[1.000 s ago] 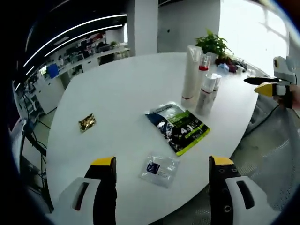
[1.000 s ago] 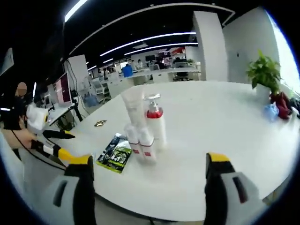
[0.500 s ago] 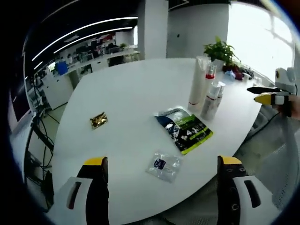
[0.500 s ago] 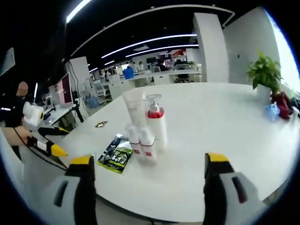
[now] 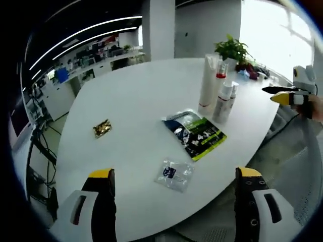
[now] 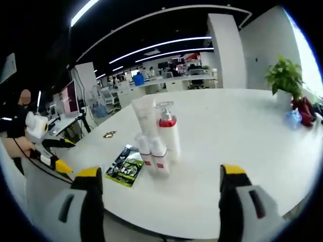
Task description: Arrange the skincare products in the storage area until every visible bottle or jar stands upright without overlapping.
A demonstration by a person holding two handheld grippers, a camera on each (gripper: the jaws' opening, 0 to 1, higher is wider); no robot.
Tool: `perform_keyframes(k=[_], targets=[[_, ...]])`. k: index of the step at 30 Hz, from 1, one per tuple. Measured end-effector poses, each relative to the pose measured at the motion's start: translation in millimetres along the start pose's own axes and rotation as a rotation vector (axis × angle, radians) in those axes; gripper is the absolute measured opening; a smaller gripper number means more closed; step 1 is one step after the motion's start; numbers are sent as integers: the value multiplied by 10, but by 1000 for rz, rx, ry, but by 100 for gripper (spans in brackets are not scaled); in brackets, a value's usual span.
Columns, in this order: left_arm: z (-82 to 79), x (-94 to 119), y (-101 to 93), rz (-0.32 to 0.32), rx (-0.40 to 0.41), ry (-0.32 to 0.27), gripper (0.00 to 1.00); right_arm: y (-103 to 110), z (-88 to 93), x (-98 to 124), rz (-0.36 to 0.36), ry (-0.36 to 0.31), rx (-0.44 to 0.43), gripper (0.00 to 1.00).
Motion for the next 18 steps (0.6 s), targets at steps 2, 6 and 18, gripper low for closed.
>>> perform_keyframes(k=[2,6,18], targets=[[40,-59,-4,18,-13,38,97,4,4,-1,-4,3,-1,97],[149,-213,30,47,-83,122,97,15,8,-5,-11,6,6,97],[179,-523,53,129,-202,223,80,11,12,-5,-18,5,1,96]])
Point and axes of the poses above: the point that each gripper's makers call its tool centre point, and the gripper's own axes: x roughly backward along the fingers, y roughly to its left, z roughly out of its underside, the point moved 6 cm from there along x, roughly backward along the fingers
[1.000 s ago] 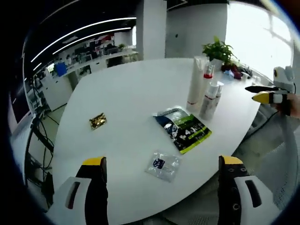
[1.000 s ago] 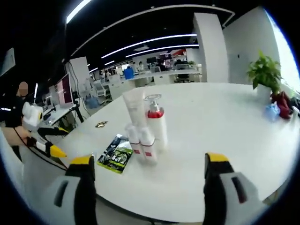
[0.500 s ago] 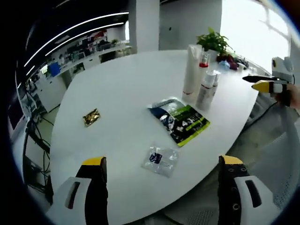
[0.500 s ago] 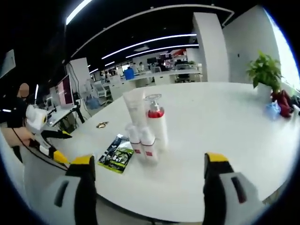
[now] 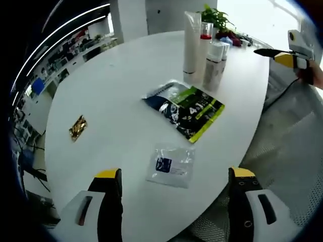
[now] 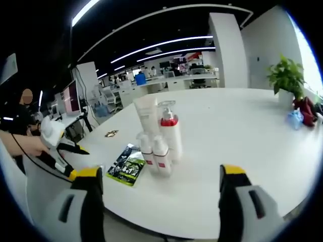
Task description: Arrange the skincare products in the storage area until every visible bottle or jar stands upright without overlapping.
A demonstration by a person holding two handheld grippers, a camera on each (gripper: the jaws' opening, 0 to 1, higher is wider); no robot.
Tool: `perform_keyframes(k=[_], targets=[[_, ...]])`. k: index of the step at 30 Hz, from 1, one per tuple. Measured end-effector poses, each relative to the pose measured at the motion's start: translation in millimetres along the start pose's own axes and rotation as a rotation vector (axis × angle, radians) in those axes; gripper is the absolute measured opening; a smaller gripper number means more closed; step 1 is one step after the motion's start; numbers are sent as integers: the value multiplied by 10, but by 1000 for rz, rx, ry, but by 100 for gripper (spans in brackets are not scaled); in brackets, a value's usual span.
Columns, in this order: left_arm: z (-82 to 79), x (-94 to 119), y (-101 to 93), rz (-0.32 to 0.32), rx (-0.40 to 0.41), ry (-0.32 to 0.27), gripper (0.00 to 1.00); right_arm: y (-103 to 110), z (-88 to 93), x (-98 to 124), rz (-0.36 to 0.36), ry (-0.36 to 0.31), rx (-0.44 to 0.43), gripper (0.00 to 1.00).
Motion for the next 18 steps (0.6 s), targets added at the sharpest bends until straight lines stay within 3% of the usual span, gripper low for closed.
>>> perform_keyframes(k=[5,14,18], targets=[[26,-145,26,25,-65,72,75,-4,-5,2,-1,-4,-2,96],[-52,-237,52,56,-139,139,55,-5,-11,4,-3,-9,-9,95],[-65,-274,56,75,-140,163,50,-11,-11,9,-2,-12,-15,95]])
Point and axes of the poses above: the point that each gripper's makers call its tool centre point, and the gripper's own axes: x roughly backward along the fingers, y roughly to its left, z roughly out of its underside, the point moved 6 cm from there along x, roughly backward along the fingers
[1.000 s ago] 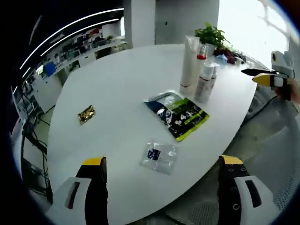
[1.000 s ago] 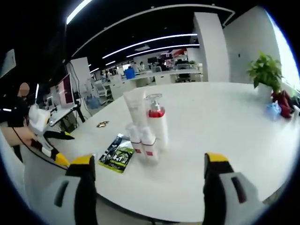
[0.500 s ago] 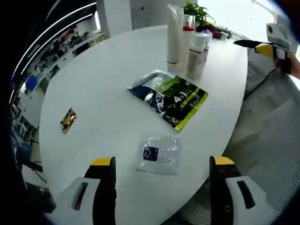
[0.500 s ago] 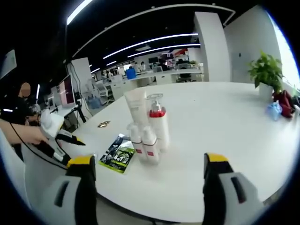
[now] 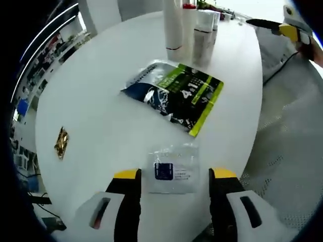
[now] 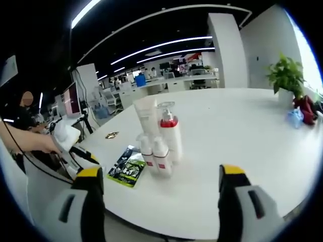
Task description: Arrange the skincare products in the storage area until every visible bottle or jar stands upright without overlapping.
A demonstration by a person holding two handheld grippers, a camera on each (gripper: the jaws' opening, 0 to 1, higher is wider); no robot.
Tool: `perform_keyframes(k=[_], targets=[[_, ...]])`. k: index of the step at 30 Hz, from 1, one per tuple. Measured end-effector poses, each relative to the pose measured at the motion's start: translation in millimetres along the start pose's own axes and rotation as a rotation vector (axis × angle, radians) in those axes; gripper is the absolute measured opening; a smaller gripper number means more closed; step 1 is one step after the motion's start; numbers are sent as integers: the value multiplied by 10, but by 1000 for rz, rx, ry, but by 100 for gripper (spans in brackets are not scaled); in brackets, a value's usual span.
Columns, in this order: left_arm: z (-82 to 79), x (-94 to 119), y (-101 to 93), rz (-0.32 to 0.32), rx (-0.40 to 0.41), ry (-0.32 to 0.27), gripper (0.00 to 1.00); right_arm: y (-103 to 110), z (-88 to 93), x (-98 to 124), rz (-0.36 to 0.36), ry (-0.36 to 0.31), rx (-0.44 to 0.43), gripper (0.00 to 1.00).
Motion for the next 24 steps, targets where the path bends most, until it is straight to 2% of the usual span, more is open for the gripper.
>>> perform_keyframes(k=[6,10,14,18,22,24], targets=[[-19,-5,27,11,5,12,46,-4,2,4,2,-1,-3,95],[-23,-2,53,2,27,3,38,-7,3,6,2,-2,-6,95],[-27,-33,56,-1,46,4,38,-6,6,4,0,1,-5,94],[-54,-17,43,7,114,-7,37,-8,8,2,0,2,-5,94],[-88,53,89,-33,203,-14,37,-9,10,-1,0,4,-6,94],[-103,81,143,-63,276,-25,37,-10,12,-2,1,5,-7,94]])
Point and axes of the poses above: the point that each gripper's makers call its tool centre point, and the gripper's own axes: x roughly backward along the fingers, y roughly to its left, z roughly out of its underside, the point moved 6 cm from there along x, roughly backward along the fingers
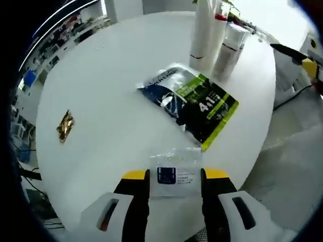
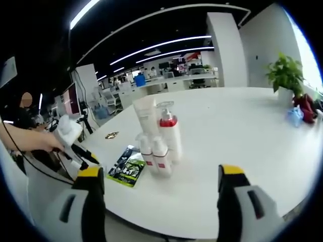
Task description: Arrange the skincare products in the storage area until every visible bottle or jar stands upright without overlapping.
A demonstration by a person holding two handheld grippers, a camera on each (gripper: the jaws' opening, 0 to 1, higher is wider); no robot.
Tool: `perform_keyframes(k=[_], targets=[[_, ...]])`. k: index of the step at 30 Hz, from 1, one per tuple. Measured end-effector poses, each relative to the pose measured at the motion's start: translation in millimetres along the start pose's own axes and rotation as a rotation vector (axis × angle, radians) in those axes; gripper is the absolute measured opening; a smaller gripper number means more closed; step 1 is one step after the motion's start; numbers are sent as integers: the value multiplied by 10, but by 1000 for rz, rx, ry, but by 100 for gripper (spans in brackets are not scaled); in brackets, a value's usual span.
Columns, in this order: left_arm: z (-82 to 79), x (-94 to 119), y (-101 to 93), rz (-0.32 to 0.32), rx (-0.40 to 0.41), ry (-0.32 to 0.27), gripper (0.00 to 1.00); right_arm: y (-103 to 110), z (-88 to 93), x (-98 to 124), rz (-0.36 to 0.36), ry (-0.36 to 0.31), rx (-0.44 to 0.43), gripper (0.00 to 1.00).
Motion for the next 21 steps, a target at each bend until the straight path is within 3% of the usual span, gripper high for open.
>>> perform_keyframes(k=[6,13,21], targets=[[-73,115,12,-45,167,-44,37,-8,-1,3,6,0,-5,94],[-77,102,1,-76,369,-103,37,-20,-5,6,14,-2,-9,93],[-21,60,8,-168,467,-127,38,-25,-3,6,21,0,-13,93]])
Point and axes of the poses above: the point that each gripper's makers call its tool centre point, and the gripper's own axes: x roughly backward along the fingers, y roughly to its left, z roughly out of its underside, the point moved 6 cm from there along x, roughly backward along the fingers
